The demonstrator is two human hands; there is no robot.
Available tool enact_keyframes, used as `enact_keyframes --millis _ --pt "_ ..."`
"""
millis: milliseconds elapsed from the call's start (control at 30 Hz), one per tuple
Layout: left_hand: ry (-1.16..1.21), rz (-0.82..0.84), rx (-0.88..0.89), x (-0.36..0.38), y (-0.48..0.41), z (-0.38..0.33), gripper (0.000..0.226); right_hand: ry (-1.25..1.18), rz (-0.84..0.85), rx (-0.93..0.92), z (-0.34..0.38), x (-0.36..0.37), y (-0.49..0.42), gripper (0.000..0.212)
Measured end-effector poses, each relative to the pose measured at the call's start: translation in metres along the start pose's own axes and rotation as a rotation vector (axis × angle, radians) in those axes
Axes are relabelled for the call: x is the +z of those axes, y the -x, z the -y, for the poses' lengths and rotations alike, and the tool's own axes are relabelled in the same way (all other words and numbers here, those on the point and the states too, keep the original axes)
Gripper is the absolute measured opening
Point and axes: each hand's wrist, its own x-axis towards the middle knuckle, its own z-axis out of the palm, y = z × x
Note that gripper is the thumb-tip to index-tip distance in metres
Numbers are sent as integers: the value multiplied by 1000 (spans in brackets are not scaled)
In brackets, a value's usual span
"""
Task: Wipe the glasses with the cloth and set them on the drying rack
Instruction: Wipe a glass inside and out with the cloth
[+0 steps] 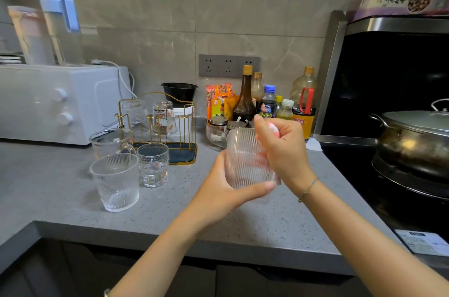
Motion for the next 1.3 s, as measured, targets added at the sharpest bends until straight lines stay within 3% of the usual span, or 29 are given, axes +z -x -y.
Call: enact_keyframes --millis 167,367,433,533,667,800,967,1067,1233,1300 --pt "198 -46 92 0 1 6 84 -42 19 32 6 3 1 53" --pt "781 201 -95 -11 8 -3 75 -242 40 123 3 0 2 66" --pt "857 213 -130 -11 7 -2 79 -261 13 171 2 0 4 59" --pt "820 234 -159 -12 3 -3 85 -258 -59 220 1 -1 1 51" --pt "594 199 -153 -17 0 -9 101 -132 -96 122 5 -2 -7 56" --pt "141 87 -66 -10 0 -15 90 -12 -42 19 8 2 -8 53" --pt "89 -56 55 -4 -1 -6 81 16 -4 -26 7 7 -3 49" --pt "265 12 3 -10 1 -4 82 -10 20 -39 10 7 0 49" --pt "814 194 -139 -15 3 -3 88 -194 -12 42 14 4 2 53" --pt "886 211 -149 -14 3 -2 85 -180 3 78 13 4 2 52"
